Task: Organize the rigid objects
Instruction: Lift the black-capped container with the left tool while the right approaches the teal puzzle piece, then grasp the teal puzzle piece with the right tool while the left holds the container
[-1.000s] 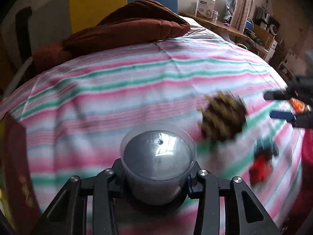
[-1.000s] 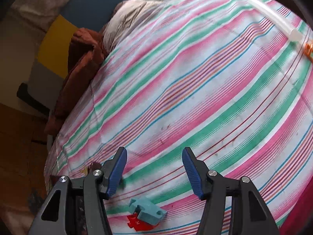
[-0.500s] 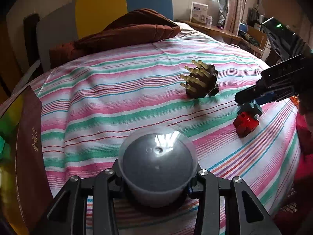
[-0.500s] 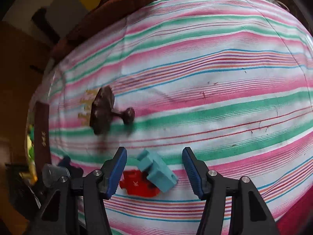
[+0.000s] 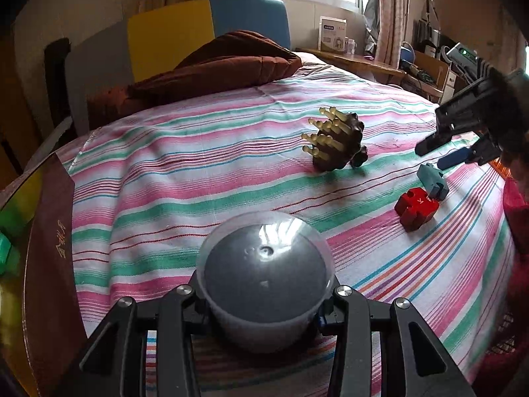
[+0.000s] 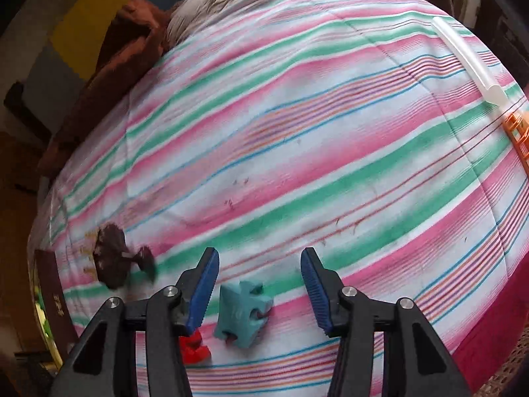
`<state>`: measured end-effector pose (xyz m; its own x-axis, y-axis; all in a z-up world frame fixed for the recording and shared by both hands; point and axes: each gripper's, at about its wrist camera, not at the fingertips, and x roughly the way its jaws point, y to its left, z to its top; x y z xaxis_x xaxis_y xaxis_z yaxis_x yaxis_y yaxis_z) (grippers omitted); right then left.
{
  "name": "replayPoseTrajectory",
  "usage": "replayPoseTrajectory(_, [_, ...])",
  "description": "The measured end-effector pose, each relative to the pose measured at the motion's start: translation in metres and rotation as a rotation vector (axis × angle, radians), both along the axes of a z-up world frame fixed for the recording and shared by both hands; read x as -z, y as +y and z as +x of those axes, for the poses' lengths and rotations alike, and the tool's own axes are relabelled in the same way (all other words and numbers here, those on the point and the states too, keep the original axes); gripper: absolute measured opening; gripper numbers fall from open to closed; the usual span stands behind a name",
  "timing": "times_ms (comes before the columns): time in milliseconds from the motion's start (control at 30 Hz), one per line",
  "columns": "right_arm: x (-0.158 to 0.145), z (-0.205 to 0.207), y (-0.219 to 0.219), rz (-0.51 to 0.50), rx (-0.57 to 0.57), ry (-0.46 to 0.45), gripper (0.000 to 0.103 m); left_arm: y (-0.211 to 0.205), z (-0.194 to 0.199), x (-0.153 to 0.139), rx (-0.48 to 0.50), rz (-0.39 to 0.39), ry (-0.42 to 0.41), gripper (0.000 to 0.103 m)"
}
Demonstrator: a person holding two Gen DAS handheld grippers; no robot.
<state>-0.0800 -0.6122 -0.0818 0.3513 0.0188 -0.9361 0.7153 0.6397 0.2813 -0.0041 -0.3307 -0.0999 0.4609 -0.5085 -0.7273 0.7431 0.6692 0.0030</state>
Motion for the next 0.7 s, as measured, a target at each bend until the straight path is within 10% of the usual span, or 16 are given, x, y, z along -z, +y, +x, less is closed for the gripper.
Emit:
replayPoseTrajectory(300, [0.006,0.009,0.031,0.001,-0.16,0.061,0.045,0.001,0.0,0.0,-0.002,-0.008,0.001,0.044])
replayPoseTrajectory(700, [-0.002,0.036,0.05,-0.281,-0.217,0.059,0.037,0.001,0.0,0.0,-0.003,-0.008,-0.002,0.044])
